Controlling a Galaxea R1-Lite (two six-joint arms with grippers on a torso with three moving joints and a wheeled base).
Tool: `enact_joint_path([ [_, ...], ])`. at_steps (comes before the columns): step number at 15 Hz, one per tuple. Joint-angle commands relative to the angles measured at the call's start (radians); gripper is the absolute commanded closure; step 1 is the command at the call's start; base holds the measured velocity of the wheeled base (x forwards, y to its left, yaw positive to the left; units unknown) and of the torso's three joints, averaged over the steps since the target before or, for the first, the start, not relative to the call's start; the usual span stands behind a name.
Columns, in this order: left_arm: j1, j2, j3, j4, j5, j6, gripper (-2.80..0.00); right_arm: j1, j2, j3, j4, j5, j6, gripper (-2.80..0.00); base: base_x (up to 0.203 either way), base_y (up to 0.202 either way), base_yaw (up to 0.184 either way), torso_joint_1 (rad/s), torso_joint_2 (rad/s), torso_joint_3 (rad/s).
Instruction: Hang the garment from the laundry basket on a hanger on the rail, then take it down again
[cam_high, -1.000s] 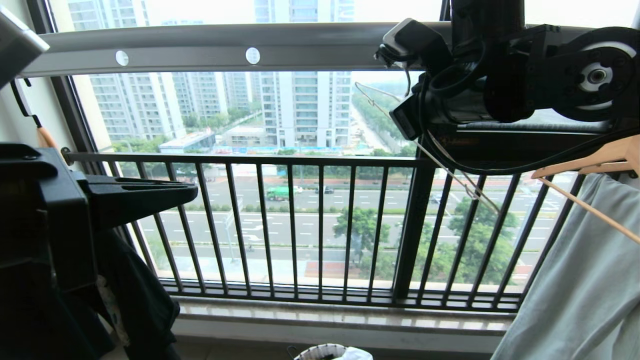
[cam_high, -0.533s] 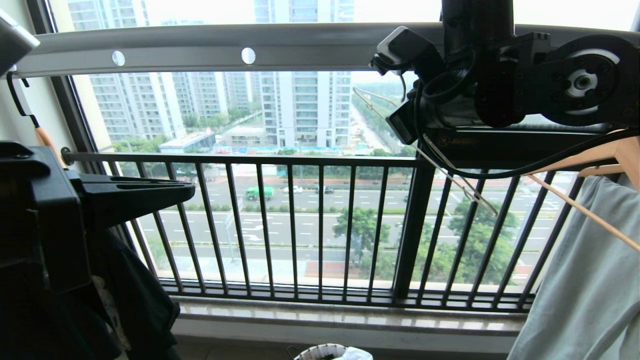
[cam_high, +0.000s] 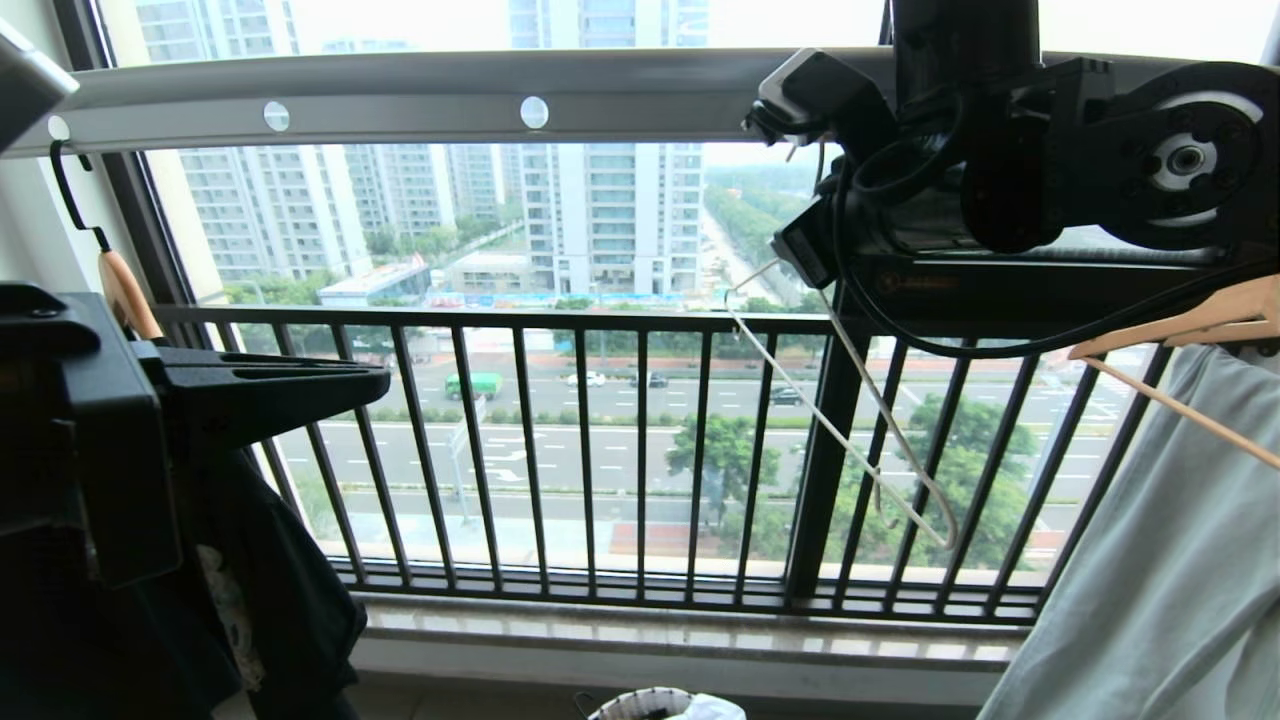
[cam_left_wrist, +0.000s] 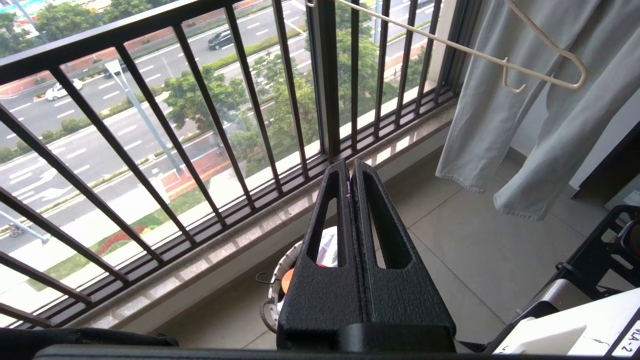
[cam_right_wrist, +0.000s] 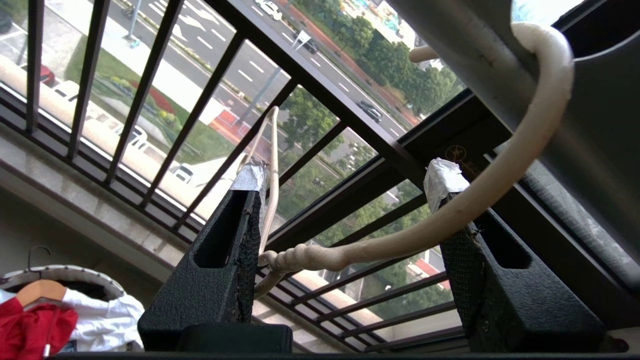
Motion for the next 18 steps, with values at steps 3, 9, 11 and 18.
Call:
enact_joint_path([
  [3, 0.0, 0.007, 0.001, 0.001, -0.001, -0.001, 0.0, 0.046, -0.13, 0.141, 0.0, -0.005, 0.015, -2.8, 0.0, 0.0, 0.0, 0.0, 0.0, 0.0],
  [9, -0.005, 0.022, 0.005, 0.0, -0.001, -0.001, 0.0, 0.156, -0.427, 0.436, -0.003, -0.07, 0.029, -2.8, 0.0, 0.0, 0.0, 0.0, 0.0, 0.0],
  [11, -0.005, 0.03, 0.008, 0.0, -0.001, -0.001, 0.0, 0.191, -0.534, 0.526, -0.004, -0.086, 0.035, -2.8, 0.0, 0.0, 0.0, 0.0, 0.0, 0.0],
  [18, 0.002, -0.075, 0.047, -0.001, 0.007, -0.003, 0.0, 0.073, -0.894, 0.831, -0.002, -0.069, 0.126, 0.0, 0.0, 0.0, 0.0, 0.0, 0.0, 0.0],
])
